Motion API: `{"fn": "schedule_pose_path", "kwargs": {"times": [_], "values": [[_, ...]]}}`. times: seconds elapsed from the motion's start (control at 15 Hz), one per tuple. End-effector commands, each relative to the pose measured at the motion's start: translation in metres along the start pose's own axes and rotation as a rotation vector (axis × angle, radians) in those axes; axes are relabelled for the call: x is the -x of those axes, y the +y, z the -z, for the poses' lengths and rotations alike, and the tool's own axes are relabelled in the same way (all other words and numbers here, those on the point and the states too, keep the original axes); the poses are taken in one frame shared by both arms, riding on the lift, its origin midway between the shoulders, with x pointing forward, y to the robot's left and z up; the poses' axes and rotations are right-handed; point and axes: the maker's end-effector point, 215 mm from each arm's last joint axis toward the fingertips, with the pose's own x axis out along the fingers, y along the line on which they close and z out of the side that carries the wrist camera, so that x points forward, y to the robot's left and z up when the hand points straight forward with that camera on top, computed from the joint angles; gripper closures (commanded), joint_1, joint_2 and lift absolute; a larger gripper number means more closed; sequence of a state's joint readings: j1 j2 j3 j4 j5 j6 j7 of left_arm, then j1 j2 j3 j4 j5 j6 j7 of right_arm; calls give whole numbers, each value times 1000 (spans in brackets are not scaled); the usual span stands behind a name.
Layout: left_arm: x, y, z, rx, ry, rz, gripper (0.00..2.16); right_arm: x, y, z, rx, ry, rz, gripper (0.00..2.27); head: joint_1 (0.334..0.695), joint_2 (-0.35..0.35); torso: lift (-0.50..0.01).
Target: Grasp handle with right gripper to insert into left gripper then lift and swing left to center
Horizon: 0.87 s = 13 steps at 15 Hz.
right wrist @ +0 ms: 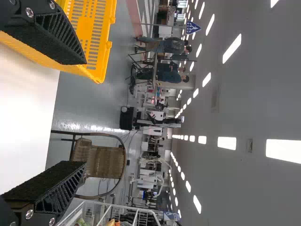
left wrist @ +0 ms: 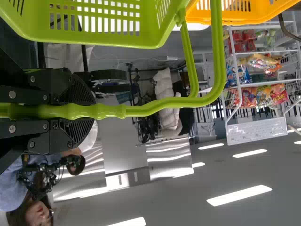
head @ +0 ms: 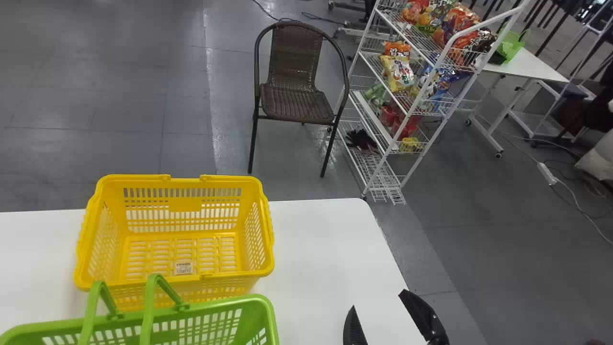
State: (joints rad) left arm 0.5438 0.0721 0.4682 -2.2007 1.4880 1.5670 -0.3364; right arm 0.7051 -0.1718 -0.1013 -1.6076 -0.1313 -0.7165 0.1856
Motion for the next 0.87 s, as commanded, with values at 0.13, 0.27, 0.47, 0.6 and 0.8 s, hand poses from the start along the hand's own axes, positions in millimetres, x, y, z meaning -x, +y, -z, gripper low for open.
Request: {"fn": "schedule_pose_path", "kwargs": {"times": [0.13,0.27,0.47,0.6,0.8], "values": [[-1,1,0,5,4,5,2138,0,0,2,-1,3,1,43,695,-350,0],[-1,0,0,4,3,4,2138,0,0,2,-2,3,2,43,695,-350,0],[-1,0,1,5,5,6,2138,0,0,2,-2,3,2,43,695,-350,0],[-1,0,1,5,5,7,2138,0,0,2,-2,4,2,43,695,-350,0],[-1,-1,1,5,5,9,2138,0,0,2,-2,4,2,43,695,-350,0]]}}
